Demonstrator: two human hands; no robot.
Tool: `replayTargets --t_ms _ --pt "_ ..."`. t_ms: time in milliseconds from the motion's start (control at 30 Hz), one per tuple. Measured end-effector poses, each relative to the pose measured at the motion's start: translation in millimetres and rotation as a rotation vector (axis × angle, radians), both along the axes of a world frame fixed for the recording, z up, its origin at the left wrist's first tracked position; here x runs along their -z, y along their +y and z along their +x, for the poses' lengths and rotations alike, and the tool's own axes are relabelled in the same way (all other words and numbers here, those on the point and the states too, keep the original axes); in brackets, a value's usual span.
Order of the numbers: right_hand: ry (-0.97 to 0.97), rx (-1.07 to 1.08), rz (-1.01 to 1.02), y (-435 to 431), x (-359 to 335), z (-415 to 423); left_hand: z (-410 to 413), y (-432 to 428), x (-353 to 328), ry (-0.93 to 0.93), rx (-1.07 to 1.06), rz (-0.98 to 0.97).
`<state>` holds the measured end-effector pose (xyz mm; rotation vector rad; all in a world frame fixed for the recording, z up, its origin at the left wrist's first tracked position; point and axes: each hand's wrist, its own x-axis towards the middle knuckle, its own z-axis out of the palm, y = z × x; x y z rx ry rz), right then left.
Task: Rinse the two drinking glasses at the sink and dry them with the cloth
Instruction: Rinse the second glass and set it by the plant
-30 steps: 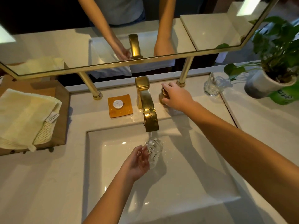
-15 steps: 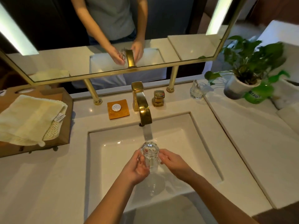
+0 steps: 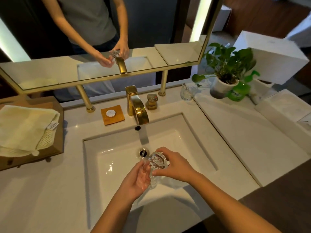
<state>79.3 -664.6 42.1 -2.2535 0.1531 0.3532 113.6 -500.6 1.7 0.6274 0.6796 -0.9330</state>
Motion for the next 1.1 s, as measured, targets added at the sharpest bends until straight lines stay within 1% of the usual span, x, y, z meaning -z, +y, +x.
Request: replayTargets --t_ms 67,133,200,400,467,533,633,667,733,800,867,1000,1100 --pt "-0.012 0.056 0.020 2 5 -6 -6 4 -1 -0.010 -0.002 -0.017" --pt "-0.019 0.101 0.050 1 9 -12 -12 11 6 0.004 -0.018 0.012" --pt "-0.020 0.113 0.077 -3 11 -13 -18 17 7 -0.043 0.026 0.079" --pt "-0.038 0.023 0.110 -21 10 6 -24 9 -17 -0.439 0.236 0.390" --pt "-0.049 -0.031 0.099 -29 5 17 -23 4 -27 -0.520 0.286 0.494" --pt "-0.057 -0.085 0.082 -38 2 26 -20 -3 -29 -0.500 0.287 0.505" --pt "-0.045 -0.117 0.117 -53 2 34 -16 -24 -28 -0.317 0.106 0.348" --pt "-0.037 -0.118 0.143 -59 3 35 -14 -32 -27 -0.300 0.031 0.323" --pt "-0.015 -0.114 0.183 -74 7 35 -13 -50 -30 -0.332 -0.058 0.323" --pt "-0.001 -0.104 0.200 -90 12 36 -11 -68 -35 -0.420 -0.048 0.382" --pt "0.004 -0.096 0.202 -107 16 38 -7 -83 -39 -0.541 0.014 0.491" --pt "-0.005 -0.075 0.198 -137 18 46 13 -113 -43 -0.838 0.118 0.696" --pt "-0.023 -0.001 0.168 -155 24 55 36 -138 -51 -1.056 0.257 0.809"
